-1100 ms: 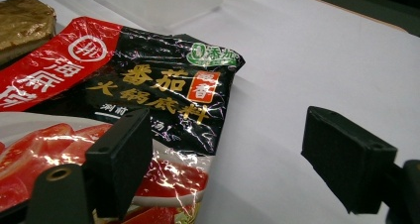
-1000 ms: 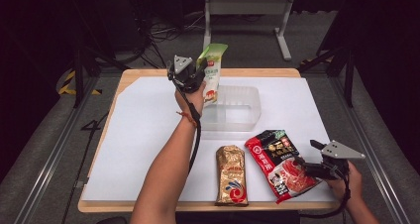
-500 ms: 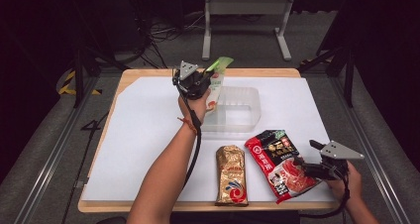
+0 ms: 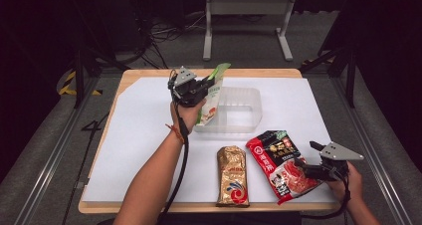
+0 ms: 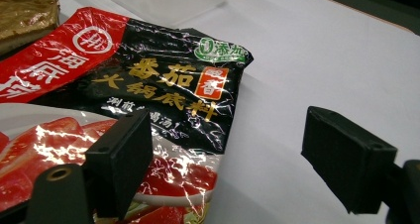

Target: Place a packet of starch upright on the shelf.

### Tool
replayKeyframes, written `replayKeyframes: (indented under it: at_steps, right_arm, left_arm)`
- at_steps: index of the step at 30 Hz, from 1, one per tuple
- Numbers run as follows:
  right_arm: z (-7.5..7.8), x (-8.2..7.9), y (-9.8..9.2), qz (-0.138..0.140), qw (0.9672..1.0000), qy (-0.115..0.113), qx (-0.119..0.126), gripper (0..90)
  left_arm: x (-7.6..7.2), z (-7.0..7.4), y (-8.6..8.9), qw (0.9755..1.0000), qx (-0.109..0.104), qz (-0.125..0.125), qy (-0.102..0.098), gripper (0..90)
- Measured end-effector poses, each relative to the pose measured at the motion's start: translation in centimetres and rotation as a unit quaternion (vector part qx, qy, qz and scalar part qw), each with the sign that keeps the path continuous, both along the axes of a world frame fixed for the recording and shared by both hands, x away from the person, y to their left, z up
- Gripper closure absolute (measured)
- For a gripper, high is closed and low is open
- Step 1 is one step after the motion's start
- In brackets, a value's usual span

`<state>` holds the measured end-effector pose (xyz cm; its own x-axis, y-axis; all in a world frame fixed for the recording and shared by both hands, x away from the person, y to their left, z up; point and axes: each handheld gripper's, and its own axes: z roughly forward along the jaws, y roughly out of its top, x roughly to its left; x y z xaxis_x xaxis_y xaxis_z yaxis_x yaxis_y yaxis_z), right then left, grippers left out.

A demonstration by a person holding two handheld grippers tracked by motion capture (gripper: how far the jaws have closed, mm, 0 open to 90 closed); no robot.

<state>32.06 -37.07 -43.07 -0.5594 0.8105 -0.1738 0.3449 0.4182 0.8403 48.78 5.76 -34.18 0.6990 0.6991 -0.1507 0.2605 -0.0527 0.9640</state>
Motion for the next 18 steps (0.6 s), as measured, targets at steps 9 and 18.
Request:
replayKeyframes:
  at_steps: [9,18]
  right_arm:
    - [-0.1,0.0,0.2,0.004,1.0000,0.003,-0.004,20.1]
    - [-0.1,0.1,0.2,0.003,1.0000,0.004,-0.005,20.1]
  left_arm:
    - [-1.7,-1.6,1.1,0.9943,0.099,-0.040,-0.008,70.3]
    - [-3.4,-2.8,2.3,0.9773,0.206,-0.050,0.006,64.2]
